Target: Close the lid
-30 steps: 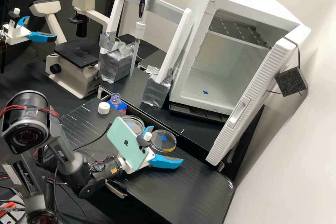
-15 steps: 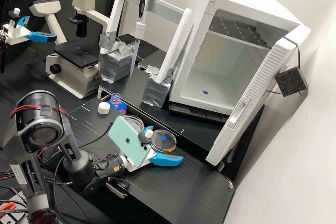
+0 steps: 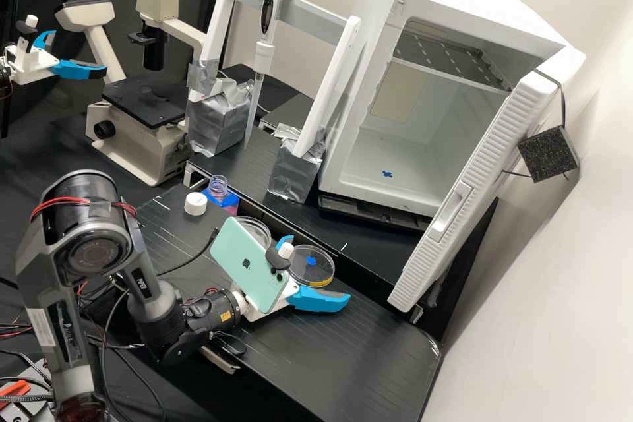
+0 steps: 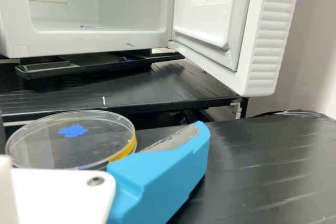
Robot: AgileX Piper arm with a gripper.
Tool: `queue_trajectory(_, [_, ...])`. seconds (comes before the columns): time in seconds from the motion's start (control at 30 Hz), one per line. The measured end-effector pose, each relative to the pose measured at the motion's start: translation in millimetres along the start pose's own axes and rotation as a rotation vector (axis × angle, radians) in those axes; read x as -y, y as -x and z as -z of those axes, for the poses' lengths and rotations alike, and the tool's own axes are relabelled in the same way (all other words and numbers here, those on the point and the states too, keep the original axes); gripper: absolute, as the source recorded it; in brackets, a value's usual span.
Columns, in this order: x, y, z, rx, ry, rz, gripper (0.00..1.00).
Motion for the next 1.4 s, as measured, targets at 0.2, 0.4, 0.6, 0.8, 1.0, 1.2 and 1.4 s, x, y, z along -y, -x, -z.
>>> queue_trajectory(0.2, [-0.2, -0.6, 0.0, -0.002, 0.0, -0.002, 0.0])
queue_trajectory(0.4, [-0.2, -1.5, -0.2, -0.005, -0.001, -0.004, 0.0])
queue_trajectory(0.6, [0.2, -1.6, 0.3, -0.007, -0.001, -0.003, 0.0])
queue_trajectory(0.8, [0.5, -1.8, 0.7, -0.006, -0.001, -0.005, 0.0])
queue_trajectory(1.0, [0.5, -1.8, 0.7, -0.006, 0.003, -0.005, 0.0])
queue_trajectory(1.2, [0.4, -1.8, 0.8, -0.007, 0.005, -0.006, 0.0])
queue_trajectory(1.4, [0.4, -1.9, 0.9, -0.011, 0.014, -0.008, 0.0])
